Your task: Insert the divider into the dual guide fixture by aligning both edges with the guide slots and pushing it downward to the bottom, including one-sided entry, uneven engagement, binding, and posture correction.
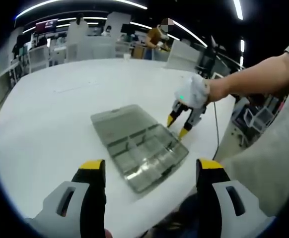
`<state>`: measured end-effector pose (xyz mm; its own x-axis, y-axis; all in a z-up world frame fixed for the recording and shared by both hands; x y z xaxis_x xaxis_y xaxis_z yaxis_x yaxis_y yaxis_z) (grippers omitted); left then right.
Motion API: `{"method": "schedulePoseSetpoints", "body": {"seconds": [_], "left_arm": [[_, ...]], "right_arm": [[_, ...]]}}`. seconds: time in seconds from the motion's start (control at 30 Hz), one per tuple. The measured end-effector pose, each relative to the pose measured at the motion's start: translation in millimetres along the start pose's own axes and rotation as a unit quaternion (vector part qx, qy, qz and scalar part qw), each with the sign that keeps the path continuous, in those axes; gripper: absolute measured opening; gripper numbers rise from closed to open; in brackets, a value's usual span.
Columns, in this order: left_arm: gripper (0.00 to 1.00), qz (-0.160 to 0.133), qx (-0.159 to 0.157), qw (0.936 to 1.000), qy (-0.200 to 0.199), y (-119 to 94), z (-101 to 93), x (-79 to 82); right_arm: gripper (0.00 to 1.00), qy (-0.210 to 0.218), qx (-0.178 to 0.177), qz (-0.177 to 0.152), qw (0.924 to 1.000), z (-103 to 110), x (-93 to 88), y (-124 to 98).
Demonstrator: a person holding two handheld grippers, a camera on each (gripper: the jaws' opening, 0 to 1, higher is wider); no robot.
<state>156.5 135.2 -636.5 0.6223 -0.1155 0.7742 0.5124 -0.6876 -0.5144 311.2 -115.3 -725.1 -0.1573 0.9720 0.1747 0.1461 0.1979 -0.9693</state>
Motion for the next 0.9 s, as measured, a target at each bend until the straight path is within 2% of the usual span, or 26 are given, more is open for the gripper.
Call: {"method": "schedulePoseSetpoints", "body": {"seconds": [0.2,0.43,0.9], "left_arm": [[0.72,0.0,0.002,1.0,-0.001,-1.4,-1.2,-2.0],[0.72,0.0,0.002,1.0,-0.001,-1.3,-2.8,-1.6],[0.71,0.004,-0.001,1.0,-0.001,2.0,-5.3,-1.1]], "right_arm": [[0.27,0.015,-0.001,-0.001,0.9999,0.6,0.4,-0.8],[0.27,0.01,-0.017,0.007,0.9998,5.3,2.5,-0.7],[0.27,0.012,-0.029,0.001,0.9995,16.5,-3.8,-4.4]]}}
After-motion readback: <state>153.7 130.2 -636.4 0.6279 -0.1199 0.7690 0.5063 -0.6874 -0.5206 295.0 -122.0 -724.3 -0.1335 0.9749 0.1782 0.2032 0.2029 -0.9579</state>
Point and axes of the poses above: the point that each gripper's makers call its tool centre point, and the gripper's own axes: y roughly forward along the fingers, z roughly to its left, x roughly out of its top, the point moved 10 cm from there along -y, roughly backward along the fingers, and after that the axes turned 12 degrees about -x, right-handed, at the moved point
